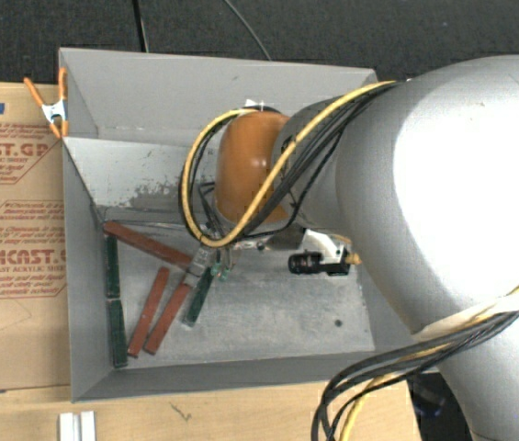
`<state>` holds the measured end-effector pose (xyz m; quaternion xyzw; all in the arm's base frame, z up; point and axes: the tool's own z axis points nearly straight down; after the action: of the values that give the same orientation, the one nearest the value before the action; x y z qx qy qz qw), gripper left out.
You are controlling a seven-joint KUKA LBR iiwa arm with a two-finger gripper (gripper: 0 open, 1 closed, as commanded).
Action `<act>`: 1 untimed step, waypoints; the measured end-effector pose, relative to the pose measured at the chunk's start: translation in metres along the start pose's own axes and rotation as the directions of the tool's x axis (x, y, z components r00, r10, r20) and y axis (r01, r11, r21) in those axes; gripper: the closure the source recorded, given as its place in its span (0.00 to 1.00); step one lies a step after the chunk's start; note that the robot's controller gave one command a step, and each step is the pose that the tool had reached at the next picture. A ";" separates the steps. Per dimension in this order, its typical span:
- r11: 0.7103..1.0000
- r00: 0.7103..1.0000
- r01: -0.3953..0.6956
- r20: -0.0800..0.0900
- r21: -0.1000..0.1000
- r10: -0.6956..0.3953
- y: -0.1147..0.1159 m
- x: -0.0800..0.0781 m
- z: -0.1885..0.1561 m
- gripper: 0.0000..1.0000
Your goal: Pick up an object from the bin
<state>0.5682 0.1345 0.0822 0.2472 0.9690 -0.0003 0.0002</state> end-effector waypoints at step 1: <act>0.999 0.999 -0.033 -0.004 0.005 0.033 0.027 0.026 -0.052 1.00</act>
Offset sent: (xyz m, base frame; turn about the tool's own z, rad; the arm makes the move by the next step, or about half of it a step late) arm -0.0519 0.0615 0.0026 -0.1808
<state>0.5585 0.1701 0.1339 0.2633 0.9647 -0.0022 -0.0022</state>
